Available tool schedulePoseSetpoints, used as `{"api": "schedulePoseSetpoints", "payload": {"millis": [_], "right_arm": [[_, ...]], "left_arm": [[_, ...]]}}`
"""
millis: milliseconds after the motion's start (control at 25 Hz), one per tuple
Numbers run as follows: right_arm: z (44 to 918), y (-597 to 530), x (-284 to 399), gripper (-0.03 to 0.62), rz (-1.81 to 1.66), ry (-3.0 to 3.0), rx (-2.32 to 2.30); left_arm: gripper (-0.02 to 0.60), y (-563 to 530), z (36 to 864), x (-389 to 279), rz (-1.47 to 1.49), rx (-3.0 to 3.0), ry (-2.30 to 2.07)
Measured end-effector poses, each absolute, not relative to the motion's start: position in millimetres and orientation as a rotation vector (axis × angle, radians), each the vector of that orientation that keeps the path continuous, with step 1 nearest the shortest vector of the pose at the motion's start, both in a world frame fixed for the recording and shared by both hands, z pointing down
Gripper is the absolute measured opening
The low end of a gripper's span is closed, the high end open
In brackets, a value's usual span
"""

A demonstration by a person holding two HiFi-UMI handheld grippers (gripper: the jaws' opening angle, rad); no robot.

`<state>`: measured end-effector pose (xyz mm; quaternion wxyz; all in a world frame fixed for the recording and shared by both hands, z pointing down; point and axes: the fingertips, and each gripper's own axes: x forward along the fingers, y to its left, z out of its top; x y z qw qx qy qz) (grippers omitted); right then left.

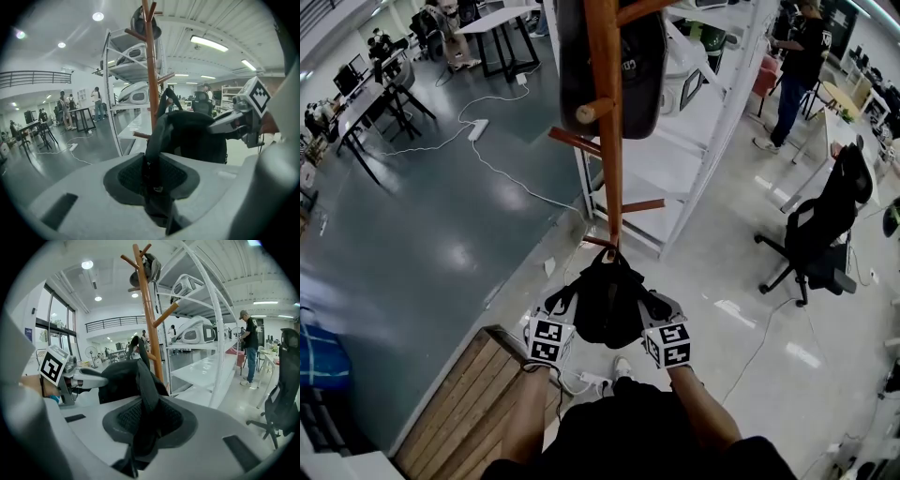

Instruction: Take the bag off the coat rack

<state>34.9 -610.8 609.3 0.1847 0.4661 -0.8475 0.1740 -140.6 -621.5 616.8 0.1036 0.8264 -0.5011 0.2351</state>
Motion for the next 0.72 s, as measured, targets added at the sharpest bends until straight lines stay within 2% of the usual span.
{"api": "schedulePoseSetpoints", "payload": {"millis": [720], "right_arm": [[576.5,-497.4,15.4,0.069,0.444,-2.391,1.381]], "left_arm": [[0.089,-502.5,583.6,-157.9,0.487,2.461,-1.415]]}}
